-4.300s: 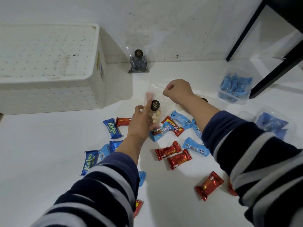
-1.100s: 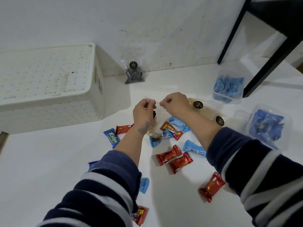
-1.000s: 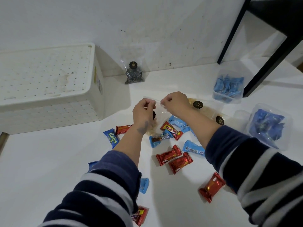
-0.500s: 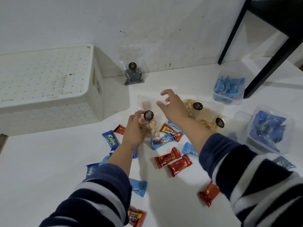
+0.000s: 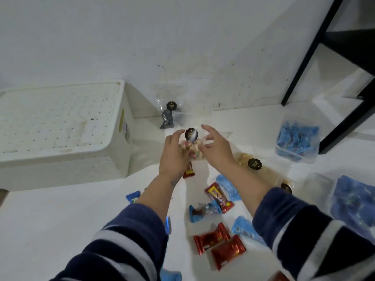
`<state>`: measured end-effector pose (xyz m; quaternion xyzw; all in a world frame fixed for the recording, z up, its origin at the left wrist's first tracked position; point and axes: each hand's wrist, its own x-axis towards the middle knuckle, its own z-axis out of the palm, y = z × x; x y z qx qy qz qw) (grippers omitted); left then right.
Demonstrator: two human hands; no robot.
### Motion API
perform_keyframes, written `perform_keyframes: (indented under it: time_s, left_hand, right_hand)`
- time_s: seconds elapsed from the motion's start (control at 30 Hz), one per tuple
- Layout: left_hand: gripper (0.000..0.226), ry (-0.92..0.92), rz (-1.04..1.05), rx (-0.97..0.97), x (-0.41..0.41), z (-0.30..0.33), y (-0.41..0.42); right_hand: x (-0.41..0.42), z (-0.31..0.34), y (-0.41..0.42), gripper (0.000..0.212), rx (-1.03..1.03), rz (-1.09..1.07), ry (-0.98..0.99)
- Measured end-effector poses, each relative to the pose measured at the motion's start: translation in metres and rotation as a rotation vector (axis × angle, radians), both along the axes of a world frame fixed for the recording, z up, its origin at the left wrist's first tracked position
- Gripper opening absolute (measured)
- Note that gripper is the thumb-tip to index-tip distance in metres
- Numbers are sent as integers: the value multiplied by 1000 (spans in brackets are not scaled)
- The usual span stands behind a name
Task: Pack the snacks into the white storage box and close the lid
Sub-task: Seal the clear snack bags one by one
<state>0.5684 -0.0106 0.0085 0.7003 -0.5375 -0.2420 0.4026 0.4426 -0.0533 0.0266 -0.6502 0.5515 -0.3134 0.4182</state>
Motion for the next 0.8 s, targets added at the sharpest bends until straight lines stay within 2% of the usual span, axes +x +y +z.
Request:
perform_keyframes:
  time_s: [0.2,0.37,0.53,0.7,0.8]
  left_hand:
    - [75,8,-61,97,-2,6,-106]
    - [72,55,-5,148,0,-18,-163]
    - [63,81,31,171,-3,-30,-177]
    - [67,64,88,227,-4,-27,-164]
    - [58,-41,82,215,-13,-25,-143]
  right_hand:
    - [8,7,-111,57,26,12,11]
    - [17,-15,-167,59,92,45,38]
    - [21,-35,-182,56,121,63,32]
    - [2,-31,-170,53,95,95,115]
    - [-21,-18,-152,47,114,113,220]
